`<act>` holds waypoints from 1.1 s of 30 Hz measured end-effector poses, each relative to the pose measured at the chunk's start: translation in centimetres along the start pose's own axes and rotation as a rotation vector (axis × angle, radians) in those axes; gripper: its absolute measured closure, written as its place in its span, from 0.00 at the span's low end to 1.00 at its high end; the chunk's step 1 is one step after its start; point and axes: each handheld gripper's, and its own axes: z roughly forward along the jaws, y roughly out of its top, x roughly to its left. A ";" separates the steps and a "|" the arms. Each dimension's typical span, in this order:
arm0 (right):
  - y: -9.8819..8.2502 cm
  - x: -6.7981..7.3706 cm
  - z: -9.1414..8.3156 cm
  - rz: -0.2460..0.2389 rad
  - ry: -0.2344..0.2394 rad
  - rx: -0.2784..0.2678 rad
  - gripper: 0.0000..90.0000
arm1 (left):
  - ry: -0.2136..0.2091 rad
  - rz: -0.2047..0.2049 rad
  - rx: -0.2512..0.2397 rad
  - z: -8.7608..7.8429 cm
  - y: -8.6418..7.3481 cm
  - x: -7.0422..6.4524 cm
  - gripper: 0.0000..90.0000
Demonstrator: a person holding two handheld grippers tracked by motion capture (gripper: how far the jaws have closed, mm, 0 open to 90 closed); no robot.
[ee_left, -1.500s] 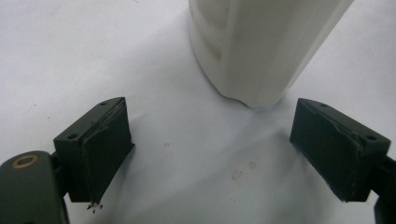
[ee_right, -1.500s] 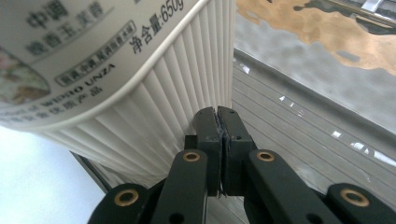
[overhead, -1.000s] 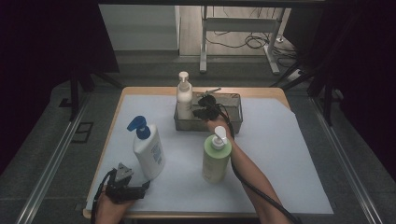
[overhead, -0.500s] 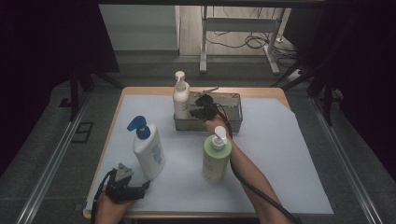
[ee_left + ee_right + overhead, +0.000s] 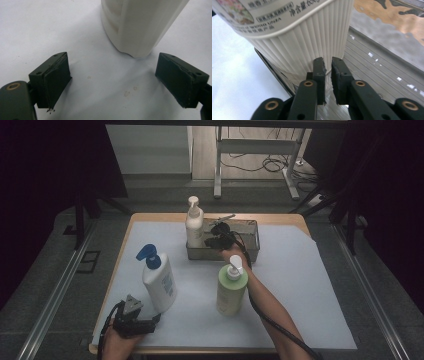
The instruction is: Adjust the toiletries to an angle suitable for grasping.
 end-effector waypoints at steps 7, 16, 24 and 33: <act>-0.2 -0.3 -1.3 0.003 -0.010 -0.015 0.76 | 0.000 0.000 0.000 0.0 0.0 0.0 0.13; -0.5 -0.1 -3.1 -0.030 -0.026 -0.033 0.59 | -0.001 0.000 0.003 0.0 0.0 0.0 0.13; -1.3 -0.3 -4.4 -0.050 -0.020 -0.038 0.47 | -0.006 0.001 0.003 0.0 0.0 0.1 0.13; -1.9 -0.4 -5.9 -0.056 -0.022 -0.040 0.36 | -0.009 0.002 0.008 -0.1 0.0 0.1 0.14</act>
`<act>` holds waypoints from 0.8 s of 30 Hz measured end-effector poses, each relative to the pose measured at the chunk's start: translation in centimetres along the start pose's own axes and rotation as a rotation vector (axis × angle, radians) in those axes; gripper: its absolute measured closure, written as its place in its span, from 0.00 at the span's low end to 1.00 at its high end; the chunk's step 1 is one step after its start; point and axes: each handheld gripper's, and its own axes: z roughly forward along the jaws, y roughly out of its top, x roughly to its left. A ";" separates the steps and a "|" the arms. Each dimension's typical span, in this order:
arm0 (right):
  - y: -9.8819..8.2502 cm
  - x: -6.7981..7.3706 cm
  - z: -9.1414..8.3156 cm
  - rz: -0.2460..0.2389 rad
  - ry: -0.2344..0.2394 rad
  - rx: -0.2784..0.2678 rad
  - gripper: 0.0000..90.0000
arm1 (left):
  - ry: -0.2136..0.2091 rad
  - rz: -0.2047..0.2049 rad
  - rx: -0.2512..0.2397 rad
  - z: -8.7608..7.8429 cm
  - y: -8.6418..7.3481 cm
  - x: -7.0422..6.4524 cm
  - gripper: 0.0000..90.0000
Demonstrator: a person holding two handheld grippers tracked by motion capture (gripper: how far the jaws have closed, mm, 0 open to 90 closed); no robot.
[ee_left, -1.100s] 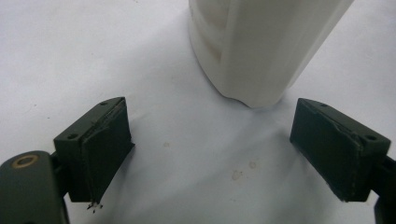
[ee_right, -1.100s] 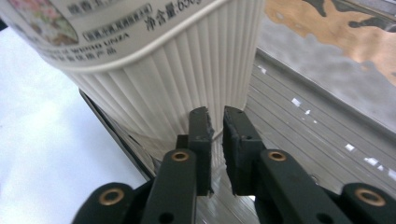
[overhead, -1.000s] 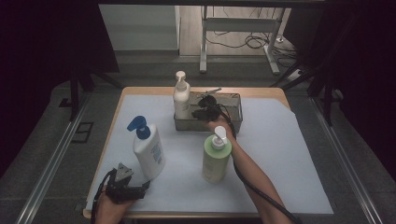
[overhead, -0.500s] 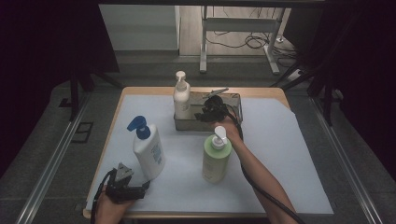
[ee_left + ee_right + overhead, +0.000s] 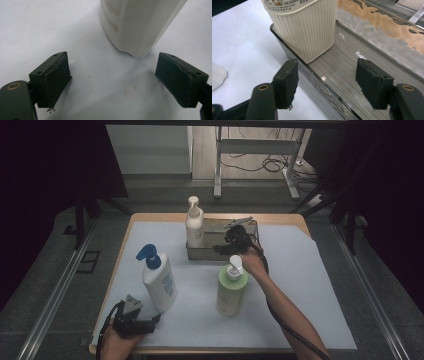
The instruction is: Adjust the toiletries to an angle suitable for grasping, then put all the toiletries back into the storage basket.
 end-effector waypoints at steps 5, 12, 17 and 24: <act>-0.5 0.0 -0.8 -0.018 -0.001 0.001 0.32 | 0.002 0.001 -0.002 0.0 0.0 0.0 0.14; -1.3 0.1 -2.0 -0.027 0.031 -0.002 0.26 | 0.009 0.003 -0.006 0.0 -0.1 -0.1 0.14; -2.0 -0.1 -2.9 -0.026 0.018 -0.001 0.23 | 0.009 0.003 -0.006 0.0 -0.1 -0.1 0.14; -3.0 -0.3 -4.2 -0.028 0.011 -0.007 0.17 | 0.010 0.002 -0.007 0.0 -0.1 -0.1 0.13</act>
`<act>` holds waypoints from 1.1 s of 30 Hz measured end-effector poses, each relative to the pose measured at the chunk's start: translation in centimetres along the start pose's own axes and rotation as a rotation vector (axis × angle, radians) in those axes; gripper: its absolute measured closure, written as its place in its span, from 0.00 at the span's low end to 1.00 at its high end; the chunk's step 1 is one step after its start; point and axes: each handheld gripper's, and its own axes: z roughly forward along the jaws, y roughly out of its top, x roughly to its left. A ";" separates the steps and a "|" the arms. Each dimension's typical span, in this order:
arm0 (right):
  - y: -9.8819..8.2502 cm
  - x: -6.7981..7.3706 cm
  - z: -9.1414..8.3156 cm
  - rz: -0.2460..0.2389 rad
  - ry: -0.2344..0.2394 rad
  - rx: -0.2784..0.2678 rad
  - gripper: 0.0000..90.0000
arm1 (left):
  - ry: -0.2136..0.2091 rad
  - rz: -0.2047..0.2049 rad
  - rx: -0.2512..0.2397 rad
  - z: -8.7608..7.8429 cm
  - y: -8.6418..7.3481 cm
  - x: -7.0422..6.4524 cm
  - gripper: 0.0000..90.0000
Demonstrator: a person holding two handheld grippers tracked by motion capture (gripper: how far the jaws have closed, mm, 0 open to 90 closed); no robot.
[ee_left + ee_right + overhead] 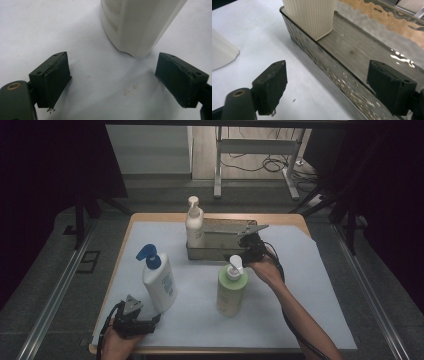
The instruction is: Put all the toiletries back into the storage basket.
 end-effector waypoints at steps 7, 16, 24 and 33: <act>-1.2 -0.1 -1.3 -0.012 -0.017 0.005 0.15 | 0.001 0.000 0.000 0.0 0.0 0.0 0.13; -2.9 -0.3 -2.6 -0.047 -0.038 0.024 0.09 | 0.001 0.000 0.000 0.0 0.0 0.0 0.13; -4.7 -0.5 -3.5 -0.047 -0.035 0.028 0.01 | 0.002 0.000 -0.001 0.0 0.0 0.0 0.13; -6.9 -0.9 -5.1 -0.026 -0.040 0.040 0.00 | 0.002 -0.001 -0.001 0.0 0.0 0.0 0.13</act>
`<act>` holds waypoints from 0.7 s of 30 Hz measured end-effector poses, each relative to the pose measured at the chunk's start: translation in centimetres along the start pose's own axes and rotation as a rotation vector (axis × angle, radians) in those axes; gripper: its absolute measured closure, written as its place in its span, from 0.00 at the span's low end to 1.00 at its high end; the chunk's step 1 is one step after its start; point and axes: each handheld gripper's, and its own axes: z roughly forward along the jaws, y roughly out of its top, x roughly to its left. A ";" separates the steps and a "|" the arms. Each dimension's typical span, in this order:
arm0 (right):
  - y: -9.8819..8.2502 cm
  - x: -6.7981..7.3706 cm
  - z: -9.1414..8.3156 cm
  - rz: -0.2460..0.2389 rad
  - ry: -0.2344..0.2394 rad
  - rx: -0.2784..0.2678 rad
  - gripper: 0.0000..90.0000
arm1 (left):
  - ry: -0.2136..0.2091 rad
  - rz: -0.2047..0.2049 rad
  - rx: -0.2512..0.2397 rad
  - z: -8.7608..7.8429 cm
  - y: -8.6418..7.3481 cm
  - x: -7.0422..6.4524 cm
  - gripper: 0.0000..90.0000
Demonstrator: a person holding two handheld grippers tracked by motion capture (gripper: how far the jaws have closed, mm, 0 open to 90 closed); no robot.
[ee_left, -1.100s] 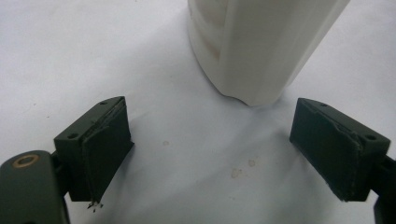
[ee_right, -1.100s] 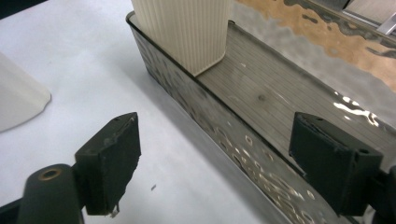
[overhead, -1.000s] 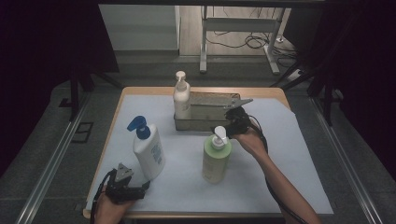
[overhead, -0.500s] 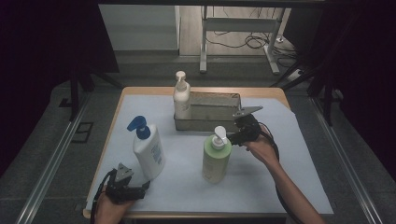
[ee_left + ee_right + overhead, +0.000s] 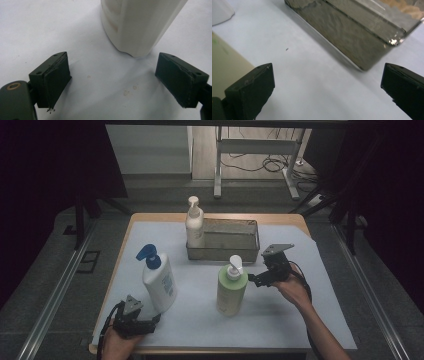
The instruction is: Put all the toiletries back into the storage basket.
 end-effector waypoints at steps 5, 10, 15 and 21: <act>-1.1 0.0 -0.9 0.014 0.012 -0.012 0.00 | 0.000 0.000 0.000 0.0 0.0 0.0 0.13; -2.0 0.6 -2.0 0.020 0.032 -0.021 0.02 | 0.001 0.000 0.000 0.0 0.0 0.0 0.13; -2.6 2.1 -3.0 -0.012 0.068 -0.048 0.03 | 0.001 0.000 -0.001 0.0 0.0 0.0 0.13; -2.7 4.1 -3.5 -0.057 0.121 -0.060 0.03 | 0.001 0.000 -0.001 0.0 0.0 0.0 0.13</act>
